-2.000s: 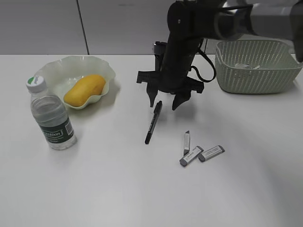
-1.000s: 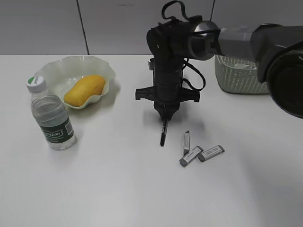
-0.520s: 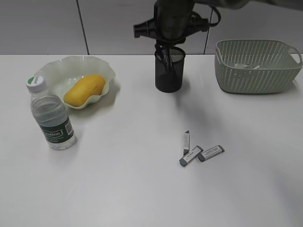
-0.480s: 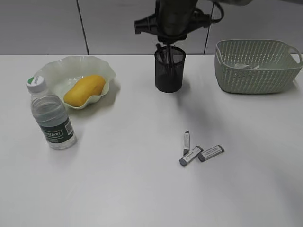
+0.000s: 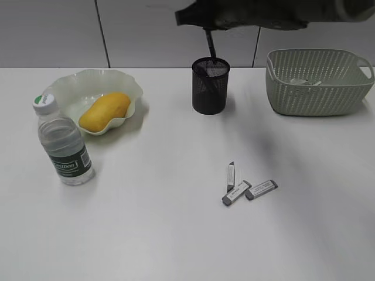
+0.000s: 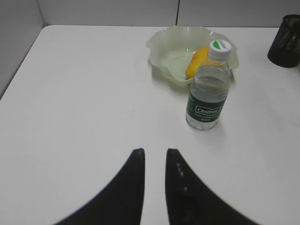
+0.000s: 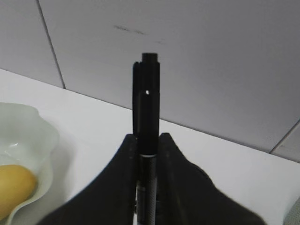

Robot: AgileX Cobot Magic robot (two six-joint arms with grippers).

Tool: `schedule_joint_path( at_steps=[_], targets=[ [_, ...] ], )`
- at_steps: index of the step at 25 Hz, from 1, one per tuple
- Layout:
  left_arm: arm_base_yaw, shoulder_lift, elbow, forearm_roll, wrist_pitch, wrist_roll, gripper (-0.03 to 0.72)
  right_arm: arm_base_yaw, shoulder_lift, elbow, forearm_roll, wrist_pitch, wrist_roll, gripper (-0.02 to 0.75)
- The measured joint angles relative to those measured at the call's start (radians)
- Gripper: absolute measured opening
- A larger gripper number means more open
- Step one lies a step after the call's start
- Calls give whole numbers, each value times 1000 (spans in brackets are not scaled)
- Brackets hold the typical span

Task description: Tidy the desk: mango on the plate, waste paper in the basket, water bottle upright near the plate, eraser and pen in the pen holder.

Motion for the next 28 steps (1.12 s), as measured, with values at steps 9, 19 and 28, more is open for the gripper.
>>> schedule_joint_path(
  at_steps=[9, 19, 28],
  targets=[
    [0, 0, 0, 0, 0, 0, 115, -156, 118, -15, -232, -270, 166, 105],
    [0, 0, 0, 0, -1, 0, 113, -157, 183, -116, -165, -357, -15, 105],
    [0, 0, 0, 0, -1, 0, 115, -157, 225, -117, -16, -386, -197, 164]
  ],
)
